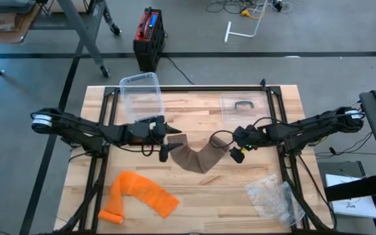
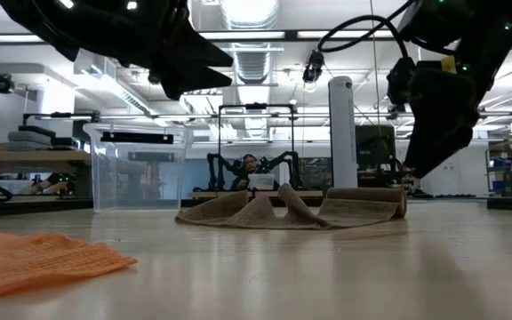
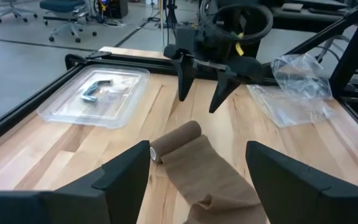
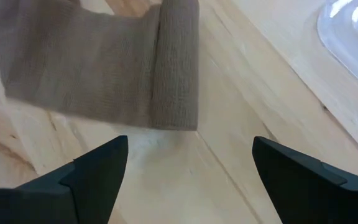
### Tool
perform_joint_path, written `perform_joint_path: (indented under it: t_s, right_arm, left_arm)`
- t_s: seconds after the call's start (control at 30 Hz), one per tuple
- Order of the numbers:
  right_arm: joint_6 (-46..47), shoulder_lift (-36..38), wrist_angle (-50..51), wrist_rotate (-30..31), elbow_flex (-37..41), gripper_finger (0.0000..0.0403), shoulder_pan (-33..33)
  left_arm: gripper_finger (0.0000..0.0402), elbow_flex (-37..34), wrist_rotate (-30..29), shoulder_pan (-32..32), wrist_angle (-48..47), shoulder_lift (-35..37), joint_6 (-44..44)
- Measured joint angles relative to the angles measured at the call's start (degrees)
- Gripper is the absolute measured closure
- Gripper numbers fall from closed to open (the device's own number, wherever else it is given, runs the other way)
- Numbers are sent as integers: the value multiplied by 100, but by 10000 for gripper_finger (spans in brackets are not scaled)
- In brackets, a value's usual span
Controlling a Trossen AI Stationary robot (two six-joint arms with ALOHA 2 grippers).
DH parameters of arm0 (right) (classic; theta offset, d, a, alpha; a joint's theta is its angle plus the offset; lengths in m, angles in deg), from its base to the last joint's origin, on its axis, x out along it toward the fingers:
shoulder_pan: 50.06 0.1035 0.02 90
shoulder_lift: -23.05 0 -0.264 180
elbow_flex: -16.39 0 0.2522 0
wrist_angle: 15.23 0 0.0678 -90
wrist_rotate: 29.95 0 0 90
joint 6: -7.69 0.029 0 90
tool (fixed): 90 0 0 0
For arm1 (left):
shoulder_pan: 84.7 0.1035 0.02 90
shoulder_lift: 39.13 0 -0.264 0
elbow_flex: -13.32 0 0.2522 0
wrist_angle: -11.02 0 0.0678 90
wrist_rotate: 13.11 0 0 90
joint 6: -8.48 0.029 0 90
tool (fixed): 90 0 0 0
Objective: Roll bandage
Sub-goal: Roll the brown bandage
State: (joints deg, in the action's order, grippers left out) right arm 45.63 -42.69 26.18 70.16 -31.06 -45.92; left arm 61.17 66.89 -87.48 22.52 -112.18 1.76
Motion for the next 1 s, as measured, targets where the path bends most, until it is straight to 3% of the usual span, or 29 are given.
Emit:
perform_joint_path:
  t_s: [0.27,0.47,1.0]
  right_arm:
    - [93,-93,-171,157,17,64,-7]
    - [55,-558,-542,445,20,64,-124]
    - [-481,-1677,-1253,-108,-55,66,-650]
  left_arm:
    - [140,103,0,0,-79,-218,20]
    - [149,190,0,0,-184,-278,33]
    - [159,187,-3,0,-481,-52,177]
